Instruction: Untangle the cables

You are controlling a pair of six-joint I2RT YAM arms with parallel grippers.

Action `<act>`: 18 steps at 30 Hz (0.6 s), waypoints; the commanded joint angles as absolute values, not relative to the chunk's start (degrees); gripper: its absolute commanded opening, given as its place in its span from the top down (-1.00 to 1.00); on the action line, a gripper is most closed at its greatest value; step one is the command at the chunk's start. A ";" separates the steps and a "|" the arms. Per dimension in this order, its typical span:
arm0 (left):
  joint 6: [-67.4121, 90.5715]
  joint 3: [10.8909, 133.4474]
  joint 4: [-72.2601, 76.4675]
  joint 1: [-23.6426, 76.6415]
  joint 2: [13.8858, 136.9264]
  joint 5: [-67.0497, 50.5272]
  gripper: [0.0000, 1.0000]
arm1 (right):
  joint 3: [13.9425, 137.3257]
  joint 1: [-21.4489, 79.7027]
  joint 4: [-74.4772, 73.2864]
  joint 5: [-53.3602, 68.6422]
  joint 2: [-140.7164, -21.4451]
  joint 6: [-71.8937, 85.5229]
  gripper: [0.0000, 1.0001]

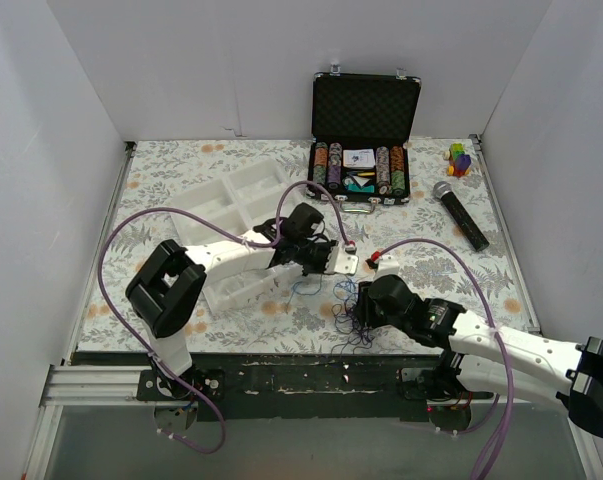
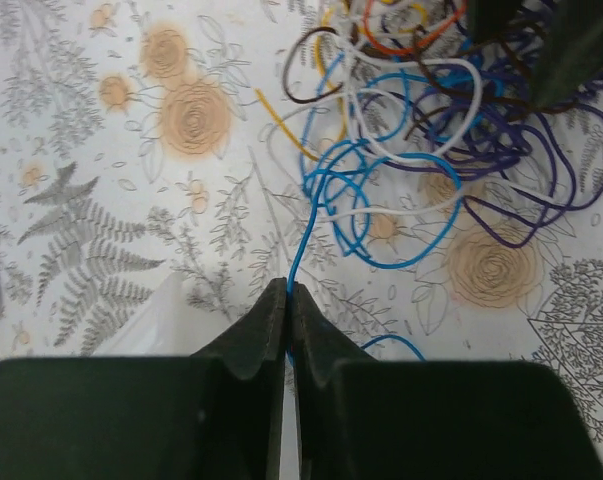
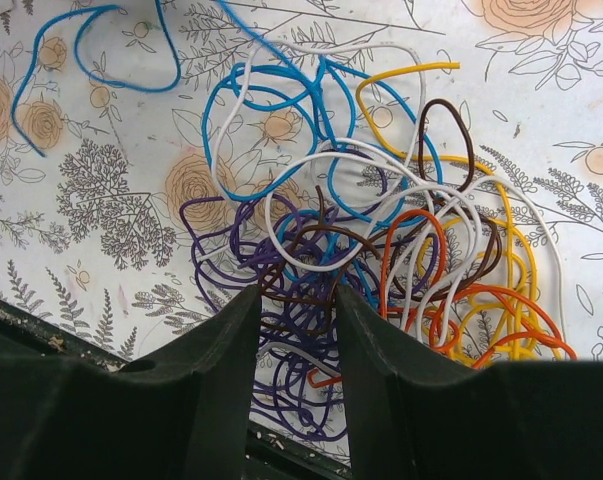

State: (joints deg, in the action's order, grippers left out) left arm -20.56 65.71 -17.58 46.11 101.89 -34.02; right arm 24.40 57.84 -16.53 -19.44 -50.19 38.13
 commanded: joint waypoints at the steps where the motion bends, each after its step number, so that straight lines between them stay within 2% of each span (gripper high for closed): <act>1: -11.80 71.88 -12.14 46.14 94.93 -28.23 1.00 | 24.52 57.39 -15.20 -21.01 -50.80 39.55 0.10; 10: 5.96 77.34 -9.40 45.97 78.59 -21.97 1.00 | 23.82 55.46 -12.66 -18.81 -54.31 41.57 0.08; 18: 9.58 88.40 -10.11 46.05 72.95 -19.25 1.00 | 24.70 54.41 -10.37 -16.70 -59.15 42.01 0.08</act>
State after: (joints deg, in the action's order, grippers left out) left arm 6.26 82.08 -10.11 45.98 73.56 -22.35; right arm 24.40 54.74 -12.49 -17.54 -57.36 40.86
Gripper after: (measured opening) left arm 0.018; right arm 0.459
